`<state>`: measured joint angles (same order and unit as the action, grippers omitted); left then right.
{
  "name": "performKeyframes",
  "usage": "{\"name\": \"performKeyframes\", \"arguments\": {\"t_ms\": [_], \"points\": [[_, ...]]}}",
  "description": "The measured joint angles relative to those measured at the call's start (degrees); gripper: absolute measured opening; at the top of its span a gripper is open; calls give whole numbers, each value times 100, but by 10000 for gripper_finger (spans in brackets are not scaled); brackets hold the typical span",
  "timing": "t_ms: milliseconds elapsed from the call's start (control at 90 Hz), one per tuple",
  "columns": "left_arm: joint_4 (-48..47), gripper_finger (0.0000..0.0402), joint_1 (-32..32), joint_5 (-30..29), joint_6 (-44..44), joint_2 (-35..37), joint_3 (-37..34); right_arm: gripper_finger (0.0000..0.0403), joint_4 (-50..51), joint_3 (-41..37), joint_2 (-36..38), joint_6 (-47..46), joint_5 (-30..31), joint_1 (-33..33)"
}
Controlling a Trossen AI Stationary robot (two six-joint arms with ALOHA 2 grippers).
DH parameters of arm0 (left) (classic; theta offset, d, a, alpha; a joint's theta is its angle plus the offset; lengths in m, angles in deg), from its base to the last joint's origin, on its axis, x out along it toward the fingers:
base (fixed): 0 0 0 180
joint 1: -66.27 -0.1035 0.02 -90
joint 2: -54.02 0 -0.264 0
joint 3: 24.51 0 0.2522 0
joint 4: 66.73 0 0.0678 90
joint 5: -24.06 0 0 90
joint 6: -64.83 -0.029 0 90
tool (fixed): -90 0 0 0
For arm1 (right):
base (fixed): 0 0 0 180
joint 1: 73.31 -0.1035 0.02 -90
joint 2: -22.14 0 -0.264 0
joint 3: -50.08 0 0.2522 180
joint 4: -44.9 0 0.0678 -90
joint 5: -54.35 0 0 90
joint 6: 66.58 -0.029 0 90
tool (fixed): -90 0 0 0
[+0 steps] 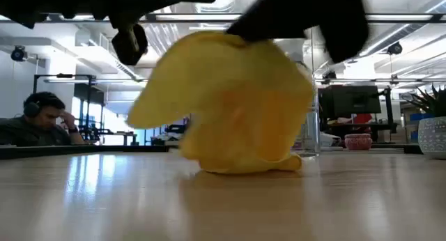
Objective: Apply microfiber cloth
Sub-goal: Wipe the black cellphone with the yellow microfiber cloth
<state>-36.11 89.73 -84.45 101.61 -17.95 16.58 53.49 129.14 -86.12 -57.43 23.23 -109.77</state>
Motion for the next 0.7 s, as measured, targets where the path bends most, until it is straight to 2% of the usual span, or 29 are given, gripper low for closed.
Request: {"name": "performKeyframes", "arguments": {"t_ms": [233,356,511,700], "points": [[-785,17,12,1,263,190,-39,0,4000,-1,673,-3631,135,-364],[-1209,17,-48,266,534,132,-35,0,5340,-74,847,-4950,117,-525],[-1631,17,-465,812,1137,-110,-39,0,5272,-272,952,-5199,-112,-460],[-1718,17,-1114,2045,1701,-728,-44,0,4395,-443,952,-4529,-1243,-160]]}}
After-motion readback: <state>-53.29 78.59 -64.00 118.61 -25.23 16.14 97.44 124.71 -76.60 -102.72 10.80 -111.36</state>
